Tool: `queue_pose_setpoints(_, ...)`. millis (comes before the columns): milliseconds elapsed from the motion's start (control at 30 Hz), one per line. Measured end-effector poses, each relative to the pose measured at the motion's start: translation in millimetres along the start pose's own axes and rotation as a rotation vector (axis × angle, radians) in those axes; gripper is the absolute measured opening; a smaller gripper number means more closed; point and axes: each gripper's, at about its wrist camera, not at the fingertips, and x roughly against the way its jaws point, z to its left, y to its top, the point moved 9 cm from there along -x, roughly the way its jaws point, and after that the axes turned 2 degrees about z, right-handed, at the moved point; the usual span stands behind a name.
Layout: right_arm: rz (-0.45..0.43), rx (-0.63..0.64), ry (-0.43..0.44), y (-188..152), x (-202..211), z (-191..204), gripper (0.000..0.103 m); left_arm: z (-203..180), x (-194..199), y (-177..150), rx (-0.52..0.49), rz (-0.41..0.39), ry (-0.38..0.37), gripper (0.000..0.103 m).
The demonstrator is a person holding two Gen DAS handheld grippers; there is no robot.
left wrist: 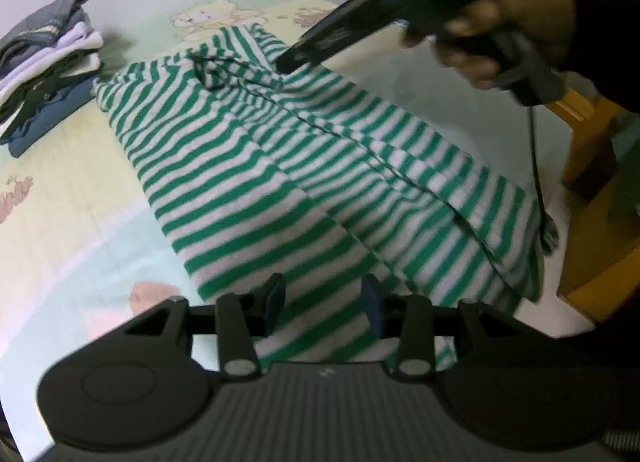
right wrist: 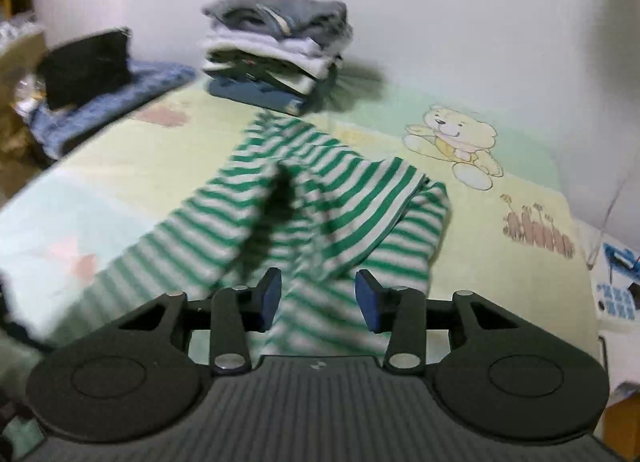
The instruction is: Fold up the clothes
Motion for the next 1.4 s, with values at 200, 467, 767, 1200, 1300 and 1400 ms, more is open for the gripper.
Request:
queue_pose_setpoints(200,0.059,0.006,-0.004,11.3,-50.6,-1.5,0.022,4.7,-14.5,-1.7,0.053,0.005,0.032,0.046)
queue_pose_setpoints(467,-0.089,0.048,-0.218,39.9,-15.5,-39.0,0.006,3.4,-12.1,-7.6,0.033,0.001,0.013,0.056)
queue_pose_setpoints(767,0.152,0.166,0.006,-15.1,-27.8,-6.9,0.027,27.9,12.0,11.5,-0.036,-0.026,0.013,0.056)
queue_pose_setpoints(1200,0.046,-0.438,-0.024,39.3,-84.7,-95.3,0.04,87.5,-58.3,114.2,0.045,-0.102,0.129,0.061)
queue_pose_setpoints(1300,0.049,-0.451,0.0,36.8,-98.6,-91.0,0.016,76.7,-68.3,103.3,0.029,-0.077,0.091,0.061)
queue_pose_setpoints(1400,0.039,-0.43,-0.052,42.4,-101.0,-100.2,0.005,66.9,-75.6,91.5,-0.005,-0.065,0.08,0.064)
